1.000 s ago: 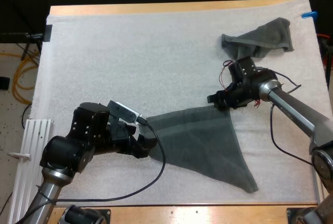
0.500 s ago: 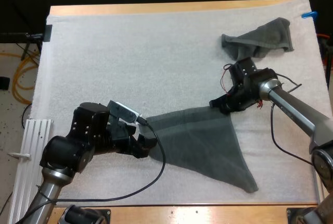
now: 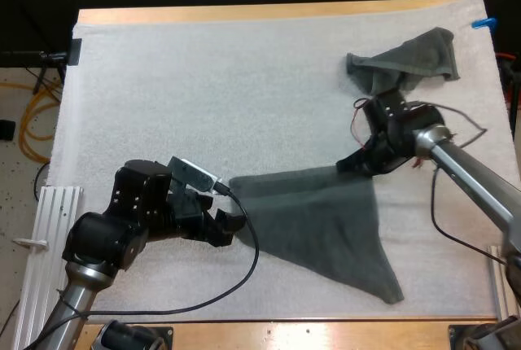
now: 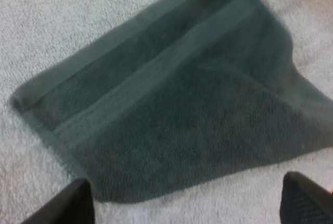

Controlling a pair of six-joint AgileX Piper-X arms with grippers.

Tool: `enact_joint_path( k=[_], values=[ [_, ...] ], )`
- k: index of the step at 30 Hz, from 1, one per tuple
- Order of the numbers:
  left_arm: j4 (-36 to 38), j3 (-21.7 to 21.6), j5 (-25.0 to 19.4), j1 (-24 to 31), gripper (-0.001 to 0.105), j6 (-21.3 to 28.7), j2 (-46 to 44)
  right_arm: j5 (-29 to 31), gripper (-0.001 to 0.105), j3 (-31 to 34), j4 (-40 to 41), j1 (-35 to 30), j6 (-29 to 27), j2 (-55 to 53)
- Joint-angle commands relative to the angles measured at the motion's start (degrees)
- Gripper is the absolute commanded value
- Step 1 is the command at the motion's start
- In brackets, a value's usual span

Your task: Pick towel from pile fold and stack

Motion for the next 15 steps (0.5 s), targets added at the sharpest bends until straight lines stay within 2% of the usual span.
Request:
enact_joint_path(
  k=[1, 6, 11, 15],
  values=[
    [-1.57, -0.14, -0.05, -0.21, 0.070, -0.06, 0.19, 1.66, 0.000, -0.15, 1.88, -0.08, -1.35, -1.82],
    [-5.64, -0.14, -0.47, -0.21, 0.070, -1.23, 3.46, 3.64, 0.000, 0.64, 3.95, -0.08, -1.92, -4.83],
    [-10.05, -0.14, -1.17, -0.21, 0.070, -3.64, 11.47, 3.97, 0.000, 2.53, 4.15, -0.08, -1.74, -5.39],
    [-14.82, -0.14, -3.90, -0.21, 0.070, -5.48, 17.63, 3.97, 0.000, 4.21, 3.41, -0.08, -1.74, -5.39]
  ],
)
